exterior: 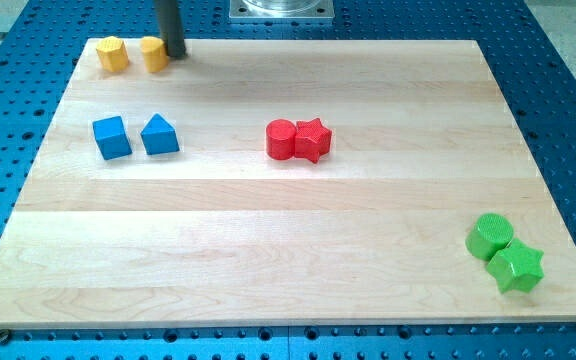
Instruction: Push the red blocks to the left
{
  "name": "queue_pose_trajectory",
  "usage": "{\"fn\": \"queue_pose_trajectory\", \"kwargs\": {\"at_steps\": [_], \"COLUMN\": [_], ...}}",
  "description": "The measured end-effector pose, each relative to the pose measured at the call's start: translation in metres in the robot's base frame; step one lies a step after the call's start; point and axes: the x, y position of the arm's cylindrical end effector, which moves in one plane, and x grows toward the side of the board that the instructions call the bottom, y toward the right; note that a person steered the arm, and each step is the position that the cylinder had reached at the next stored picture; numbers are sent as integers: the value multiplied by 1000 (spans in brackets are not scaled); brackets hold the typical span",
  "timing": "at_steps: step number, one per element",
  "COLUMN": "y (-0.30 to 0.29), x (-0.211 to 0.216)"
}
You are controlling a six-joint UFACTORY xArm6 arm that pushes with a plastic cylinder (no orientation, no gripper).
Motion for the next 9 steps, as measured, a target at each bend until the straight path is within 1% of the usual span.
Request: {"fn": "queue_pose_trajectory", "kwargs": {"at_steps": [1,2,3,4,5,6,8,9], "y": [7,34,89,171,244,282,241,220], "x": [13,65,135,145,140,170,209,216]}}
